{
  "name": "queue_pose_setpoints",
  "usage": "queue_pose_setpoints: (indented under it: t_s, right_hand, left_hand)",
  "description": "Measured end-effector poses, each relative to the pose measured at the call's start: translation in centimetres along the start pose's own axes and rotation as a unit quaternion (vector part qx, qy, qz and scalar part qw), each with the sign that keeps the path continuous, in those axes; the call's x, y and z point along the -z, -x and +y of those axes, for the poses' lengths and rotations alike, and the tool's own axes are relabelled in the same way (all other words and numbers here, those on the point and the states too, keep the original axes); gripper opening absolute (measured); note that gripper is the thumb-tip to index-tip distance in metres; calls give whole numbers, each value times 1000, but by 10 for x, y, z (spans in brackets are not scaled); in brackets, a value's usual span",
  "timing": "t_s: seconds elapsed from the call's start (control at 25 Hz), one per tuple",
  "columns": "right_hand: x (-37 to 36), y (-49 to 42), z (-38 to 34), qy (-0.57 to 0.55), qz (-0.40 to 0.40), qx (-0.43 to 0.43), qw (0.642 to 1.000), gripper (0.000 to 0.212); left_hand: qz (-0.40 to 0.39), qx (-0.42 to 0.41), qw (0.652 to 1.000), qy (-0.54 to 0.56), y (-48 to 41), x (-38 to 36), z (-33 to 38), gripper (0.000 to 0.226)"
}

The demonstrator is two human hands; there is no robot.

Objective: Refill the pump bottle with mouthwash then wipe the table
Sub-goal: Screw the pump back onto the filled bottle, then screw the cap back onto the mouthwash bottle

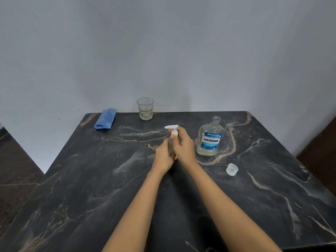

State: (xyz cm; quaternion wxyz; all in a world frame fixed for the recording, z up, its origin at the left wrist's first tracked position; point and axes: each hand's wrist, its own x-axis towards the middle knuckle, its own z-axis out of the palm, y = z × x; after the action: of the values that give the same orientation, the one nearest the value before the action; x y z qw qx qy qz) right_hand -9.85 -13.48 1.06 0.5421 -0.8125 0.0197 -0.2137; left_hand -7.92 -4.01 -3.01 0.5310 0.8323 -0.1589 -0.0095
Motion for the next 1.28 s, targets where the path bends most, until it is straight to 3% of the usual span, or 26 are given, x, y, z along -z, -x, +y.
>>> queue_pose_setpoints:
  t_s: [0.12, 0.28, 0.36, 0.44, 0.56, 0.64, 0.76, 0.92, 1.04, 1.12, 1.28]
  right_hand:
    - [22, 14, 1, -58, 8, 10, 998, 50]
    - [57, 42, 0, -30, 97, 80, 992, 33]
    - [81, 55, 5, 11, 142, 73, 987, 28]
    - [107, 68, 18, 116, 152, 29, 981, 26]
    - [135, 81, 40, 249, 112, -139, 952, 29]
    - [140, 85, 49, 282, 98, -205, 932, 35]
    - [141, 82, 53, 298, 67, -227, 925, 38]
    - [144, 70, 49, 191, 92, -165, 963, 24]
    - [159, 42, 25, 49, 159, -135, 977, 37]
    - [172, 16, 7, 82, 141, -81, 983, 38]
    - [184, -32, -26, 235, 23, 5, 972, 43]
  left_hand:
    - [-13, 12, 1000, -17, 1, 2, 7, 51]
    - [-37, 62, 997, -27, 8, 0, 18, 84]
    - [-5, 60, 998, -32, 20, -2, 20, 94]
    - [81, 46, 996, -1, 38, -11, 26, 83]
    - [217, 8, 975, 52, 63, -33, 38, 29]
    - [203, -5, 976, 71, 67, -44, 49, 15]
    - [148, -33, 985, 82, 59, -54, 65, 14]
    - [100, -48, 990, 87, 40, -59, 77, 27]
    - [62, -45, 995, 62, 21, -59, 82, 51]
    - [38, -46, 997, 47, 7, -58, 85, 65]
    - [19, -45, 999, 8, -16, -60, 98, 75]
